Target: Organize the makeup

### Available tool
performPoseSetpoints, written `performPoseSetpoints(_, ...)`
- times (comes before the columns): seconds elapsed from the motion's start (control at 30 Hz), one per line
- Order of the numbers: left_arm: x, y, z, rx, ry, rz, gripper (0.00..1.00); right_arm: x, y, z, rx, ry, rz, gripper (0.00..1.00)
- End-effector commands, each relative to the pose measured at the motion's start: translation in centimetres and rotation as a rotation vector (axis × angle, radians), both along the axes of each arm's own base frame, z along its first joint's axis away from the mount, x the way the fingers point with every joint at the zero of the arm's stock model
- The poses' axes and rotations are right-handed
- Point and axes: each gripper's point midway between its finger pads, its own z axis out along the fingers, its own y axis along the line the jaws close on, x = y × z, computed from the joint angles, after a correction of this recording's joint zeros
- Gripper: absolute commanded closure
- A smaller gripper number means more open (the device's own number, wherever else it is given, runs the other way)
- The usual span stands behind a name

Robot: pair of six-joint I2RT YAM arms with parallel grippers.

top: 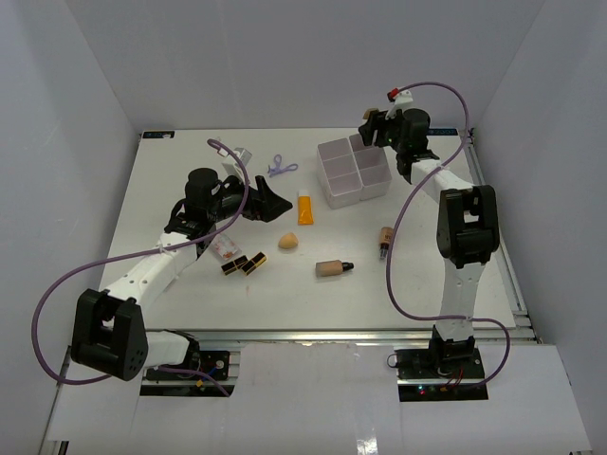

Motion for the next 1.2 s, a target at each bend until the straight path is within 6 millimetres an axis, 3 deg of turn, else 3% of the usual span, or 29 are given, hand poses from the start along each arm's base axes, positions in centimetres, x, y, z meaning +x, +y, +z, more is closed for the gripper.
performPoseSetpoints(0.0, 0.3, -0.1, 1.7, -0.01, -0.046, -0.018, 0.02, 1.0, 0.1, 3.5, 0.001, -0.154, -0.026, 0.78)
performPoseSetpoints(0.1, 0.3, -0.1, 1.7, -0.009, -0.047, -0.016, 0.02, 1.0, 0.1, 2.9, -0.005, -0.153, -0.024, 0.72)
performPoseSetpoints(0.37, 0.3, -0.1, 1.8, -0.009, -0.048, -0.018, 0.02, 0.4, 0.6, 1.9, -0.018, -0.149, 0.017, 0.29)
performPoseSetpoints(0.57, 0.2, -0.1, 2.0, -0.013, -0.052, -0.023, 0.02, -0.2, 0.7, 2.2, -0.02, -0.152, 0.032, 0.07)
performPoseSetpoints(0.83, -0.1, -0.3, 2.0, -0.019, -0.048, -0.038, 0.02, -2.5, 0.8, 4.8, -0.023, -0.146, 0.077, 0.03)
performPoseSetpoints(0.9, -0.1, -0.4, 1.9, -0.022, -0.04, -0.048, 0.02, -4.4, 0.9, 5.9, -0.035, -0.121, 0.162, 0.02)
performPoseSetpoints(1.0, 0.0, -0.6, 1.3, -0.022, -0.002, -0.053, 0.02, -10.4, 2.7, 8.1, -0.049, -0.119, 0.493, 0.02)
performPoseSetpoints(1.07, 0.3, -0.7, 0.6, -0.017, 0.033, -0.048, 0.02, -13.0, 2.4, 8.2, -0.057, -0.091, 0.596, 0.02)
performPoseSetpoints(1.17, 0.5, -1.0, -0.4, -0.001, 0.1, -0.045, 0.03, -19.7, 3.2, 6.6, -0.04, 0.043, 0.779, 0.03)
